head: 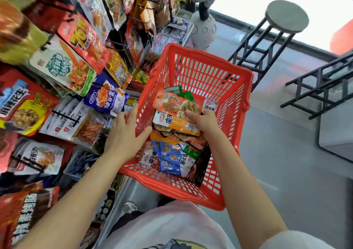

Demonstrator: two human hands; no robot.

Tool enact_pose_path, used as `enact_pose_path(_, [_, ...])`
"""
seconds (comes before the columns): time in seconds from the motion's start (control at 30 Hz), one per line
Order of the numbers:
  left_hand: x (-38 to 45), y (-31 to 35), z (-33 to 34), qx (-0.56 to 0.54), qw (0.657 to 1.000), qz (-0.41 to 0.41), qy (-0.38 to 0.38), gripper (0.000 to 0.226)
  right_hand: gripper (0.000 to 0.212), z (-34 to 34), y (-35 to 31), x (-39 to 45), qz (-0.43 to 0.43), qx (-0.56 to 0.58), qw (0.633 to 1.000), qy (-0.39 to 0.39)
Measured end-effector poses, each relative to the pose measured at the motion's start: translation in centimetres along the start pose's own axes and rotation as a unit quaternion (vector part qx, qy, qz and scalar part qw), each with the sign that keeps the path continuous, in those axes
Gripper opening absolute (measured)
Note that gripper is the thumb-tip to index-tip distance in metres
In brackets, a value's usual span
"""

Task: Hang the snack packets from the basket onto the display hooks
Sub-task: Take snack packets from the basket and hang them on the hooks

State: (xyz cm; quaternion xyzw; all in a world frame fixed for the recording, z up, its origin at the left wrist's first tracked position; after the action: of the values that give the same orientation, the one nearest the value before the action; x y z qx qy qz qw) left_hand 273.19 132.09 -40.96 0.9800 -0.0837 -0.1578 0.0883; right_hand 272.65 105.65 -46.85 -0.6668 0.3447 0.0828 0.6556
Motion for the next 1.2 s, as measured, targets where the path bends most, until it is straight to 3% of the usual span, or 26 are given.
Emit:
enact_pose_path(0.07, [0.0, 0.5, -0.9, -0.037, 0.999, -0.003, 0.000, 0.093, 0.062, -0.3, 0.5, -0.9, 0.031, 0.085, 0.996, 0.010])
enact_pose_path(0.2, [-0.6, 3.8, -3.2, -0.175, 0.980, 0.029, 0.093, 0.087, 0.067, 0.2, 1.4, -2.6, 0.106, 0.217, 0.970, -0.006])
enact_pose_path(0.3, [-0.8, 5.5, -2.0, -0.332, 0.942, -0.046, 0.027, 0.109, 0.042, 0.5, 1.8, -3.3, 0.112, 0.296, 0.949, 0.005])
enact_pose_path(0.33, [-0.7, 6.1, -1.3, -0.374, 0.924, -0.073, -0.006, 0.107, 0.046, 0.5, 1.9, -3.7, 0.109, 0.312, 0.944, 0.004])
enact_pose_path(0.43, [0.2, 8.2, 0.4, -0.495, 0.858, -0.112, -0.074, 0.072, 0.096, 1.2, 1.8, -4.8, 0.096, 0.331, 0.939, -0.007])
enact_pose_path(0.47, [0.6, 8.5, 0.7, -0.520, 0.843, -0.120, -0.072, 0.076, 0.096, 1.3, 1.7, -5.3, 0.084, 0.320, 0.944, -0.008])
enact_pose_path(0.53, [1.1, 9.0, 1.3, -0.542, 0.823, -0.152, -0.073, 0.101, 0.061, 1.0, 1.3, -6.0, 0.056, 0.276, 0.959, -0.020])
enact_pose_path(0.6, [1.4, 9.0, 2.0, -0.563, 0.805, -0.168, -0.083, 0.092, 0.035, 0.5, 1.6, -5.8, 0.038, 0.229, 0.972, -0.038])
enact_pose_path(0.63, [1.5, 8.9, 2.5, -0.573, 0.795, -0.175, -0.093, 0.095, 0.037, 0.3, 1.5, -5.8, 0.037, 0.201, 0.978, -0.036])
enact_pose_path(0.67, [1.7, 8.5, 3.2, -0.577, 0.790, -0.181, -0.100, 0.112, 0.050, 0.0, 1.6, -5.6, 0.036, 0.168, 0.985, -0.031])
enact_pose_path(0.73, [2.2, 7.9, 4.0, -0.563, 0.802, -0.171, -0.102, 0.138, 0.083, -0.6, 1.0, -5.7, -0.004, 0.083, 0.997, 0.011])
enact_pose_path(0.8, [2.5, 7.5, 4.4, -0.552, 0.812, -0.159, -0.106, 0.126, 0.096, -1.4, -0.7, -6.2, -0.130, -0.049, 0.988, 0.073])
enact_pose_path(0.87, [2.4, 7.2, 4.1, -0.537, 0.823, -0.151, -0.105, 0.115, 0.091, -1.3, -2.2, -6.6, -0.219, -0.145, 0.963, 0.056])
enact_pose_path(0.97, [3.3, 6.4, 5.5, -0.527, 0.831, -0.132, -0.118, 0.121, 0.080, -0.3, -2.1, -6.2, -0.164, -0.141, 0.976, -0.035])
enact_pose_path(1.07, [3.6, 6.2, 5.9, -0.535, 0.825, -0.126, -0.129, 0.123, 0.075, 0.0, -1.7, -5.6, -0.080, -0.052, 0.994, -0.062])
enact_pose_path(1.2, [2.6, 8.3, 2.8, -0.566, 0.811, -0.093, -0.115, 0.094, 0.055, 1.0, -0.3, -5.4, -0.007, 0.072, 0.993, -0.094])
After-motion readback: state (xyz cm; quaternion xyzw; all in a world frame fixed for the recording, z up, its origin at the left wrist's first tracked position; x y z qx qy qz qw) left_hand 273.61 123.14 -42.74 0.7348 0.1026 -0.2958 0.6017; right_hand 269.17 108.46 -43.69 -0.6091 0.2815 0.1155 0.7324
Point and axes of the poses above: each hand's wrist, its own x-axis towards the middle knuckle, its own z-axis out of the palm, y = z × x, the point moved 5 cm from there along x, towards the middle knuckle, and after that the axes turned 10 degrees about x, right-handed, at the moved point
